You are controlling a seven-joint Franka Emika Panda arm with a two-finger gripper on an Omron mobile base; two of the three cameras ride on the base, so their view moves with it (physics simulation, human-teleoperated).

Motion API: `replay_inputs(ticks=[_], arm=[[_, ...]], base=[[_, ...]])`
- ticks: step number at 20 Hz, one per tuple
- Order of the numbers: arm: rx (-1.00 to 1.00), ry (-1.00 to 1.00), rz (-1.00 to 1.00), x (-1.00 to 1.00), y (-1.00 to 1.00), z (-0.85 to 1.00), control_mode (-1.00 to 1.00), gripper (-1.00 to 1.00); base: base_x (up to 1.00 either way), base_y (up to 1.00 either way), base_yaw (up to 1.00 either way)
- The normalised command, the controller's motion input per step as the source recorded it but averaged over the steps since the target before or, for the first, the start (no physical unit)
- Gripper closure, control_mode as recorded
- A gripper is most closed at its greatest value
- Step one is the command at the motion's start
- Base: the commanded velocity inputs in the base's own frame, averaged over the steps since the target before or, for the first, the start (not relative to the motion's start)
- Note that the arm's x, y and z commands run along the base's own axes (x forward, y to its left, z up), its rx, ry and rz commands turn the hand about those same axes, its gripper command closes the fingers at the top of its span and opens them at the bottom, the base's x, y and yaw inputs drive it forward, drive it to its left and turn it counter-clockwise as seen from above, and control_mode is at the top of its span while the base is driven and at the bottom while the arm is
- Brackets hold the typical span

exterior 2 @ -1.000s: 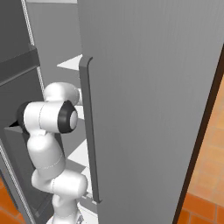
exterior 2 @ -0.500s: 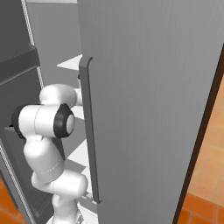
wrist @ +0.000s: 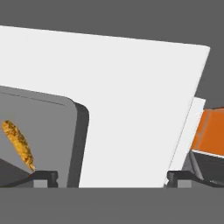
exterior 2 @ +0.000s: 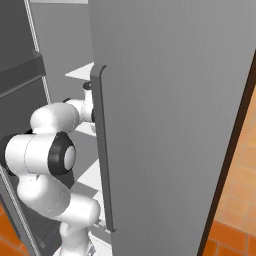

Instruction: Take the meat container that has the shrimp and place it on the second highest rack of the freezer. Then take the vegetable container that has the bell pepper and lemon wedge and place it on the highest rack of the freezer.

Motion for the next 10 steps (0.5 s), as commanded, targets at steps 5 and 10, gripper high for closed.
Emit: replay_inputs(ticks=[5, 10], arm=[[0.00, 0.00, 0.13, -0.61, 0.00, 0.18, -1.00, -1.00], [0.00, 0.00, 0.13, -0.70, 0.00, 0.34, -1.00, -1.00]], base=[[0.00, 0.00, 0.00], [0.00, 0.00, 0.00]])
